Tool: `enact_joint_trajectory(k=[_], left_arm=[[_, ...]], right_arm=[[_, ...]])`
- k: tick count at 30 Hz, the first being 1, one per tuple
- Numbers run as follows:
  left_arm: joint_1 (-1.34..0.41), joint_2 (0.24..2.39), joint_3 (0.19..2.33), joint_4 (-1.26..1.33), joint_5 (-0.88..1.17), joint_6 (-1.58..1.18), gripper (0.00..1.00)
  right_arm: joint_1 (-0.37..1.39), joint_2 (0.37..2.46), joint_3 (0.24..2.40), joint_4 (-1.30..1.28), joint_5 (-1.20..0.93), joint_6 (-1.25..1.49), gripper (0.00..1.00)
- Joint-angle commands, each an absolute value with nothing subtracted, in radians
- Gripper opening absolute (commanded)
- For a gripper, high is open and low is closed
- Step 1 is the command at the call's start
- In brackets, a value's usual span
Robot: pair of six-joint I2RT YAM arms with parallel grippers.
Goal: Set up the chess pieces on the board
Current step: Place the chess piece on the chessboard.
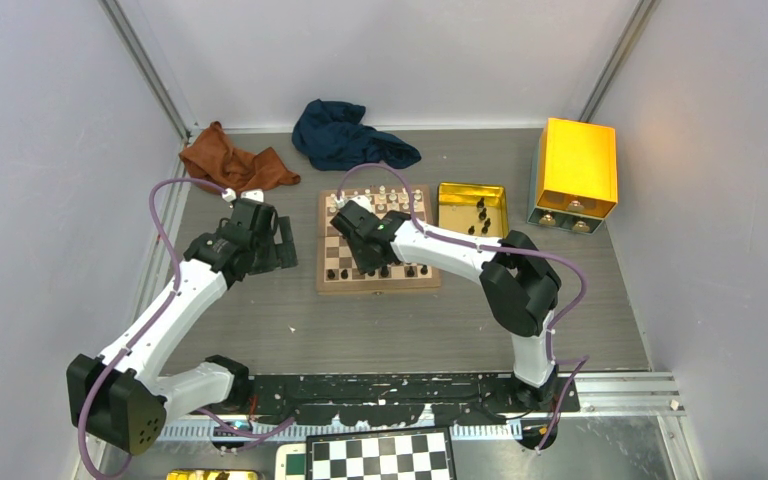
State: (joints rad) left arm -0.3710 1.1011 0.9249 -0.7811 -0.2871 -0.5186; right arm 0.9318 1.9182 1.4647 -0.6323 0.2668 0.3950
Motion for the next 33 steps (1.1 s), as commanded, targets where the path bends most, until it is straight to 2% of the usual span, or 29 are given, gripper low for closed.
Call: enact_joint_trajectory(k=[1, 10, 18, 26, 33], left_arm=[[-0.367, 1.100, 0.946, -0.740, -0.281, -0.514, 0.99], [-0.367, 1.095, 0.946, -0.740, -0.285, -0.514, 0.99], [-0.367, 1.101, 0.951, -0.740, -0.278, -0.513, 1.00], [-0.367, 1.100, 0.951, -0.743, -0.272, -0.513, 1.00], [-0.366, 1.098, 0.953, -0.742, -0.270, -0.512, 1.00]], right_arm=[[0.928, 1.888, 1.522, -0.648, 0.266, 0.385, 0.34], [0.928, 1.838, 1.613, -0.692, 0.281, 0.370, 0.34], [0.887, 1.782, 1.697, -0.720, 0.397, 0.333, 0.36], [0.651, 1.751, 1.672, -0.707, 0.497, 0.338, 0.52], [0.437, 1.796, 1.621, -0.664, 0.492, 0.357, 0.55]])
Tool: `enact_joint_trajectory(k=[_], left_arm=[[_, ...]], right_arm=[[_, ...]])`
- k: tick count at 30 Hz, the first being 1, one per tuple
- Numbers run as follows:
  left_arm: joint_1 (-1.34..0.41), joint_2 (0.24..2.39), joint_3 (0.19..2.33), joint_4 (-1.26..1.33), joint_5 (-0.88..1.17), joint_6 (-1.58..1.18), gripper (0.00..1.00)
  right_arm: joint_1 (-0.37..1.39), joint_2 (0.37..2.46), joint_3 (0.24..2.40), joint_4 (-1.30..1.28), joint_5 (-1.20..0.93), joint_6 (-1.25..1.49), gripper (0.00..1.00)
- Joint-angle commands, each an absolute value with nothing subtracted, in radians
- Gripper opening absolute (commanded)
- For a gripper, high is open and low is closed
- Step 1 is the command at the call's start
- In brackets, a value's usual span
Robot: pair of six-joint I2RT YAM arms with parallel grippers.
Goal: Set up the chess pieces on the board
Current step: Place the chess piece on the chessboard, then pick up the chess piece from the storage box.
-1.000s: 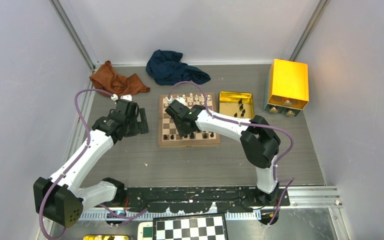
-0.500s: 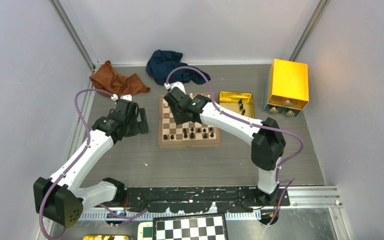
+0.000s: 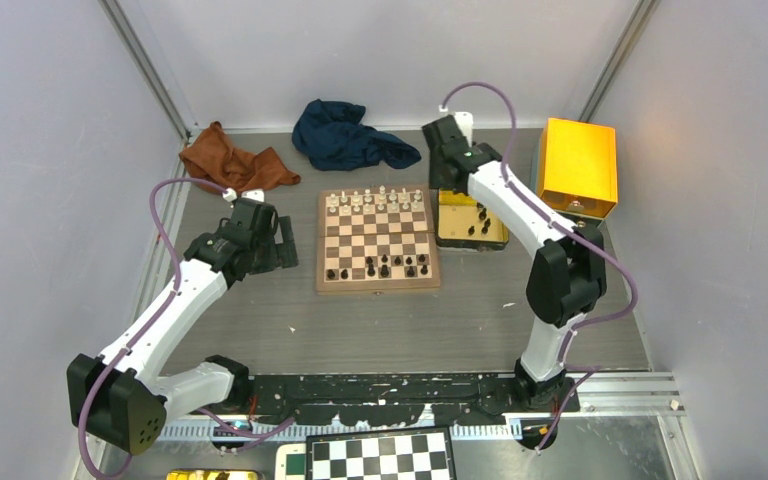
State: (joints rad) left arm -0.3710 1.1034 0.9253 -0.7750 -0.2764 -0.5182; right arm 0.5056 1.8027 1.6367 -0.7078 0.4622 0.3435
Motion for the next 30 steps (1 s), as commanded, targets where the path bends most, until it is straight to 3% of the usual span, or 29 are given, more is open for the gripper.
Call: enact_joint_trajectory(k=[1, 5, 14, 30], left_arm=[[-0.367, 1.098, 0.953, -0.744, -0.270, -0.512, 1.00], [-0.366, 1.100, 0.959, -0.749, -0.276, -0.508, 1.00], [-0.366, 1.103, 0.967, -0.755, -0.284, -0.501, 1.00], [-0.365, 1.124, 0.986, -0.765, -0.298, -0.497, 1.00]], right_arm=[[0.408, 1.806, 1.617, -0.657, 0.485, 0.361, 0.55], [0.339, 1.858, 1.613, -0.634, 0.458, 0.375, 0.62], [0.253, 1.957, 1.624, -0.591, 0.396, 0.390, 0.62], [0.189, 2.051, 1.624, -0.541, 0.354, 0.386, 0.53]])
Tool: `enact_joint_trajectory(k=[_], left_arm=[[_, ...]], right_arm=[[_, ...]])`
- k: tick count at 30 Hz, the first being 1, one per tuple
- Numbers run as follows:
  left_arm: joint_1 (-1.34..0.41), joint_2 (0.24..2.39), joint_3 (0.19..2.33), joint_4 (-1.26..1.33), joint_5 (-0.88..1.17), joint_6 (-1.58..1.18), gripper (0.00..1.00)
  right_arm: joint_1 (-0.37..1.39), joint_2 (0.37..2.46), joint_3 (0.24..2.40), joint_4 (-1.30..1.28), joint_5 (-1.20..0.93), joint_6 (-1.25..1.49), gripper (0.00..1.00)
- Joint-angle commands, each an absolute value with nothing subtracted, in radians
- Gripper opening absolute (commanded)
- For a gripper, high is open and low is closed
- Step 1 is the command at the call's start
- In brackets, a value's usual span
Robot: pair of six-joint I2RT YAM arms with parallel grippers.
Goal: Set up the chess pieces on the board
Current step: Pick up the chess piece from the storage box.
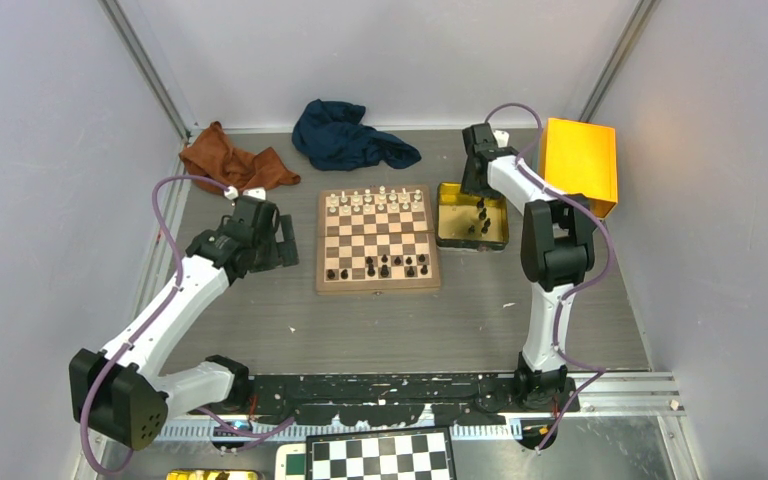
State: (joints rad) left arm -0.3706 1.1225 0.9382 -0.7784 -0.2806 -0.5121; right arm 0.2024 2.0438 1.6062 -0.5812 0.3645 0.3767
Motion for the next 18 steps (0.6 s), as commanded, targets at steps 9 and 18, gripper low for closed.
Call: enact_joint_trajectory(k=[9, 18], left_arm=[[-0.364, 1.144, 0.995, -0.765, -0.301, -0.497, 1.00], [-0.364, 1.156, 0.994, -0.765, -0.302, -0.499, 1.00]], right_arm=[[0.176, 2.082, 1.633, -0.531, 0.340, 0.383, 0.47], [0.166, 2.104, 1.648, -0.528, 0.331, 0.378, 0.32]])
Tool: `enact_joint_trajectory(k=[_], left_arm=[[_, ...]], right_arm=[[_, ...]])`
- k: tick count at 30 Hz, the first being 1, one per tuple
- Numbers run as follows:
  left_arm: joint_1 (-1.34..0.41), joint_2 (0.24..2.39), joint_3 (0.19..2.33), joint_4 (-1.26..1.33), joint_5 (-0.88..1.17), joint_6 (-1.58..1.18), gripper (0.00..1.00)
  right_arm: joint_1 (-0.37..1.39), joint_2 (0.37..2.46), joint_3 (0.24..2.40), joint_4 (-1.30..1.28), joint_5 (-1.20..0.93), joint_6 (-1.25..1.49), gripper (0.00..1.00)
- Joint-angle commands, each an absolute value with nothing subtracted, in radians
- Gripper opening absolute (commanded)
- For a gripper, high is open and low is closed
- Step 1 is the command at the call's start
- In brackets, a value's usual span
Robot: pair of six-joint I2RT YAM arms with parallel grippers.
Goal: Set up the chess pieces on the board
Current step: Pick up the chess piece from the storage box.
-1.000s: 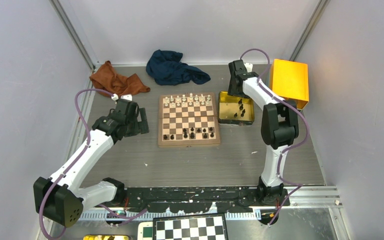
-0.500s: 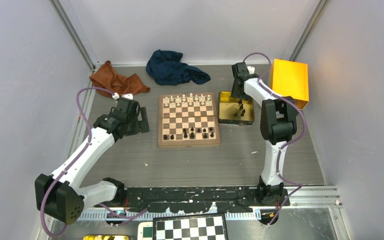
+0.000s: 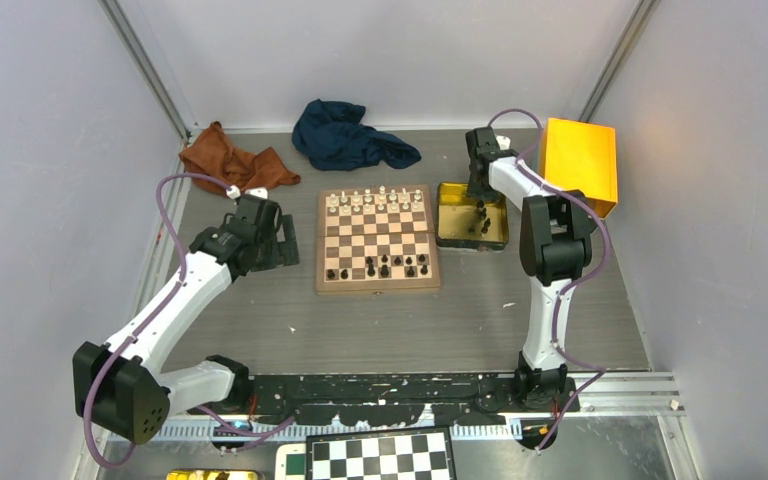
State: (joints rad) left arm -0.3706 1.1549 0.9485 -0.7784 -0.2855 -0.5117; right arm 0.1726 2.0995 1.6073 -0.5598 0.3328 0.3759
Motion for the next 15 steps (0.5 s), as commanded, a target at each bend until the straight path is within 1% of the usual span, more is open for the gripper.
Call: enact_joint_trajectory(k=[1, 8, 10, 15], left_arm=[[-0.364, 1.158, 0.993, -0.765, -0.302, -0.499, 1.00], [-0.360, 1.165, 0.994, -0.762, -0.298, -0.498, 1.00], [-0.360, 1.166, 0.994, -0.762, -0.296, -0.498, 1.00], [-0.359, 1.166, 0.990, -0.760, -0.291, -0.498, 1.00]], right_arm=[[0.165, 2.107, 1.650, -0.528, 0.330, 0.378, 0.31], [0.164, 2.110, 1.657, -0.532, 0.333, 0.372, 0.19], [0.164, 2.108, 1.657, -0.535, 0.333, 0.368, 0.13], [0.163, 2.089, 1.643, -0.535, 0.332, 0.360, 0.05]])
